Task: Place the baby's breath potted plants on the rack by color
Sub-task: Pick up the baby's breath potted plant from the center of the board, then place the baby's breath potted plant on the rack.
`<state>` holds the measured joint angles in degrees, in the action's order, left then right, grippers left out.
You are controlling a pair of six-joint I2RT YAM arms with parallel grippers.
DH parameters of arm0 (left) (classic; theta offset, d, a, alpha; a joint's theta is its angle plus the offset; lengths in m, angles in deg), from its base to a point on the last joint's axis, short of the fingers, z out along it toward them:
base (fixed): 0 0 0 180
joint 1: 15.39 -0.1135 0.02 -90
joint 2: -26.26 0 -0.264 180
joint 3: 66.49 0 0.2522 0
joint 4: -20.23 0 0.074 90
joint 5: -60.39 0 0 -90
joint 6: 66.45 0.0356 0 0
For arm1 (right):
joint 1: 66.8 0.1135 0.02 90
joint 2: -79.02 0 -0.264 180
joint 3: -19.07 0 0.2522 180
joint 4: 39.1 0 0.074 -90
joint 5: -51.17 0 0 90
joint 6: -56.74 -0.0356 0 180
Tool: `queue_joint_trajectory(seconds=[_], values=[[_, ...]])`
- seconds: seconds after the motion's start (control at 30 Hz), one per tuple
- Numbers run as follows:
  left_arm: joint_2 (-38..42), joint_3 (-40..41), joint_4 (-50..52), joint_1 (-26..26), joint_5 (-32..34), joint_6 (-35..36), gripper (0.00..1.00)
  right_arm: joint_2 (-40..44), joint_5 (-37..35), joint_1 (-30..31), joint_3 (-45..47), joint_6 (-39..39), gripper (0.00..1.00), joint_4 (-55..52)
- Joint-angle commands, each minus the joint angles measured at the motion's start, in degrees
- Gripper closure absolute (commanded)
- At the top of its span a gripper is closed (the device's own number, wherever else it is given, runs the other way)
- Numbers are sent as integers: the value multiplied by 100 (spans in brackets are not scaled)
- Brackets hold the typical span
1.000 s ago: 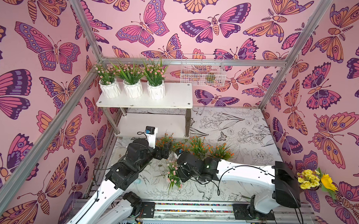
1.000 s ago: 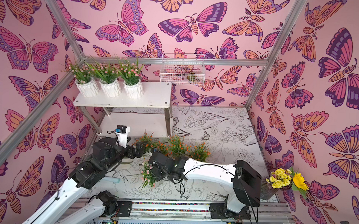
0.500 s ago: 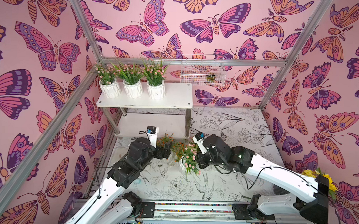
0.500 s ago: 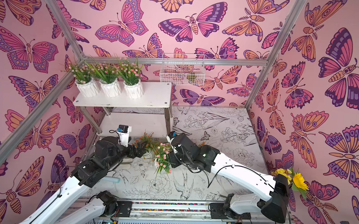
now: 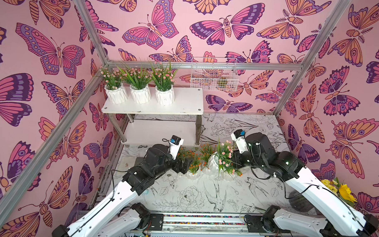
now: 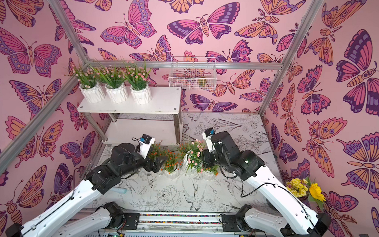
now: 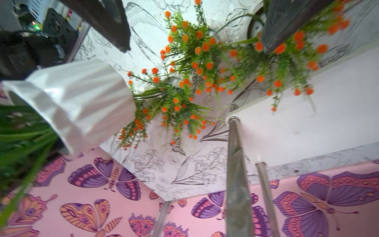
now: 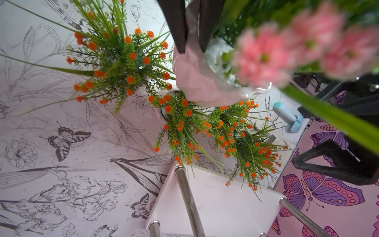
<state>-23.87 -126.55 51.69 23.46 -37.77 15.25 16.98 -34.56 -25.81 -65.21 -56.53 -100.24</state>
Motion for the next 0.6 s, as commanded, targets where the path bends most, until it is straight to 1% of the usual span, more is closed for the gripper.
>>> queue_joint_trajectory(seconds=[0.0,0.13,0.23,0.4,0.57], values=[[-177,-171,-395,348,-413,443,0,-4,209,-93,-321,155,97,71],[-479,-362,-588,903,-212,749,0,-94,249,-119,-392,182,98,53],[-697,-473,-764,1201,-44,900,0,-139,282,-126,-398,188,97,79],[-921,-524,-1141,1566,24,1093,0,-208,331,-119,-419,165,98,96],[-1158,-607,-1384,1756,136,1149,0,-221,418,-126,-443,129,98,129]])
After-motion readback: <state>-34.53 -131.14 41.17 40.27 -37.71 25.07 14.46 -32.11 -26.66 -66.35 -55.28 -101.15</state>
